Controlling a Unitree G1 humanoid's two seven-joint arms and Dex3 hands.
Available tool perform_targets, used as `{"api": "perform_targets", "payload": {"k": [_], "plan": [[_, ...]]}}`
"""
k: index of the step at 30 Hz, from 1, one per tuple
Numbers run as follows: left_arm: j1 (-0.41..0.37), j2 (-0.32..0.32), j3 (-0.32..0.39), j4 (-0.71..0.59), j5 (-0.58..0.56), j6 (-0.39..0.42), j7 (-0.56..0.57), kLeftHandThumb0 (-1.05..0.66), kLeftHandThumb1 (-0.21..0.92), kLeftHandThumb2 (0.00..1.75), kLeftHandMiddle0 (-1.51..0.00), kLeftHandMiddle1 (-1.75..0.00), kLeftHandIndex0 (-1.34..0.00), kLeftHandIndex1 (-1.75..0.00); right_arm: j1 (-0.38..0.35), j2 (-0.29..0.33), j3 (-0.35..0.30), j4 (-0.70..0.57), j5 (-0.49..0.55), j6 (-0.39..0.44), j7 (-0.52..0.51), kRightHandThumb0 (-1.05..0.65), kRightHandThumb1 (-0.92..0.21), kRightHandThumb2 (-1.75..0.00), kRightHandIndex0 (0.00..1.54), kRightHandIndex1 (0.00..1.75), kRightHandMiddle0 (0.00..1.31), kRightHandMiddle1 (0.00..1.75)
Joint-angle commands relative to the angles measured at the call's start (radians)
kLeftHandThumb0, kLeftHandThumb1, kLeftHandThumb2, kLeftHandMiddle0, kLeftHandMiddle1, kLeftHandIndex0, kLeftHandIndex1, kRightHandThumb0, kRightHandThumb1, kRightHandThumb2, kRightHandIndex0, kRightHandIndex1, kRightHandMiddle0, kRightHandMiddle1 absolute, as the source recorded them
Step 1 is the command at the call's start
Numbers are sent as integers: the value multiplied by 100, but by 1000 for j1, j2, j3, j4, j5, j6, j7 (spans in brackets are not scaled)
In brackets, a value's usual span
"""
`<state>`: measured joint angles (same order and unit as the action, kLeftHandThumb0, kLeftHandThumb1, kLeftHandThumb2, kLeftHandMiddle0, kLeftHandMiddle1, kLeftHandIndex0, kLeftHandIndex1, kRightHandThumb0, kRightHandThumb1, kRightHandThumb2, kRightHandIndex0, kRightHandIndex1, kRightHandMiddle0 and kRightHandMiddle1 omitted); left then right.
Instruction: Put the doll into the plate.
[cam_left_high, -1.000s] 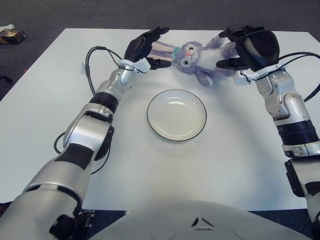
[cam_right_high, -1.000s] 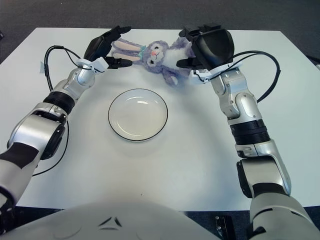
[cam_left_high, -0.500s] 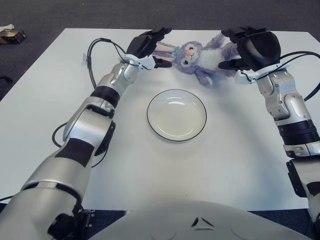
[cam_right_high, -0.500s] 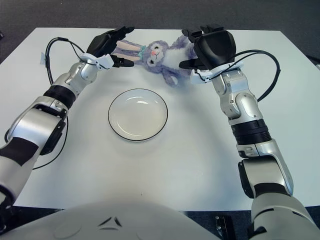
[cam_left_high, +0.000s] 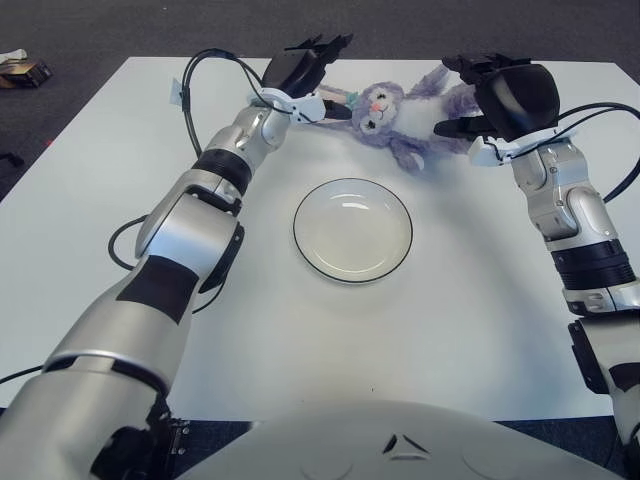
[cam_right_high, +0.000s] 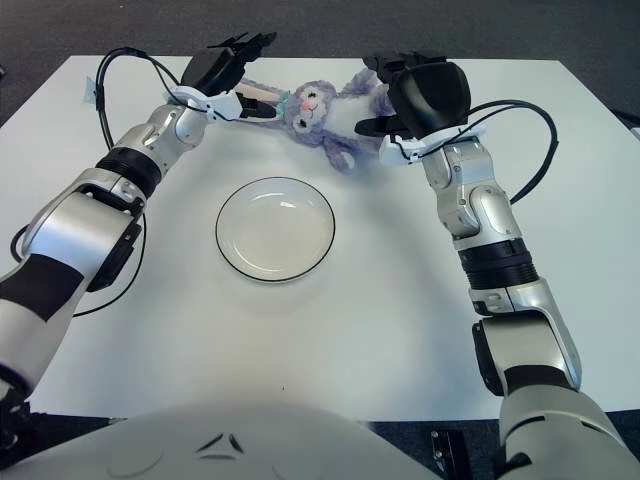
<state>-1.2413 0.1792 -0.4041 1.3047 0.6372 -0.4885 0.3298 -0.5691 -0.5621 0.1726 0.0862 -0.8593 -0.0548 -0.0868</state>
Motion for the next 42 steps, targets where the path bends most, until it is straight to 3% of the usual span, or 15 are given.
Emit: {"api": "perform_targets", "payload": {"k": [1, 12, 15, 17, 20, 24, 27, 42], "plan": [[-37, -18, -10, 11, 2, 8, -24, -74, 87, 0, -33, -1, -32, -8, 13, 8, -15, -22, 17, 7, -11, -59, -92, -22, 62, 4, 48, 16], [-65, -45, -42, 20, 20, 53, -64, -75, 86, 0, -34, 0, -33, -6, 18, 23, -13, -33, 31, 21, -12, -57, -92, -21, 65, 4, 49, 16], [-71, -51, -50, 25, 24, 63, -71, -75, 86, 0, -34, 0, -33, -5, 23, 41, -12, -57, 21, 68, 10, -56, -92, -21, 65, 4, 50, 16], [-71, -53, -53, 27, 25, 63, -72, -75, 86, 0, -34, 0, -33, -5, 26, 41, 3, -86, -27, 143, 72, -57, -92, -21, 60, 3, 50, 16], [-71, -53, -55, 27, 23, 62, -72, -75, 86, 0, -34, 0, -33, -5, 27, 41, 13, -105, -50, 183, 104, -58, -92, -22, 55, 1, 50, 16], [-68, -53, -58, 27, 22, 58, -72, -75, 86, 0, -34, 0, -33, -4, 17, 6, 69, -164, -151, 316, 363, -67, -92, -26, 34, 0, 42, 11], [-64, -51, -59, 26, 22, 54, -72, -76, 86, 0, -33, 0, -33, -4, 13, -4, 86, -189, -185, 353, 464, -73, -92, -29, 21, 0, 35, 7], [-59, -45, -57, 20, 14, 43, -79, -74, 86, 0, -32, 0, -33, -2, 22, -9, 101, -169, -211, 390, 584, -79, -92, -30, 18, 2, 31, 4]]}}
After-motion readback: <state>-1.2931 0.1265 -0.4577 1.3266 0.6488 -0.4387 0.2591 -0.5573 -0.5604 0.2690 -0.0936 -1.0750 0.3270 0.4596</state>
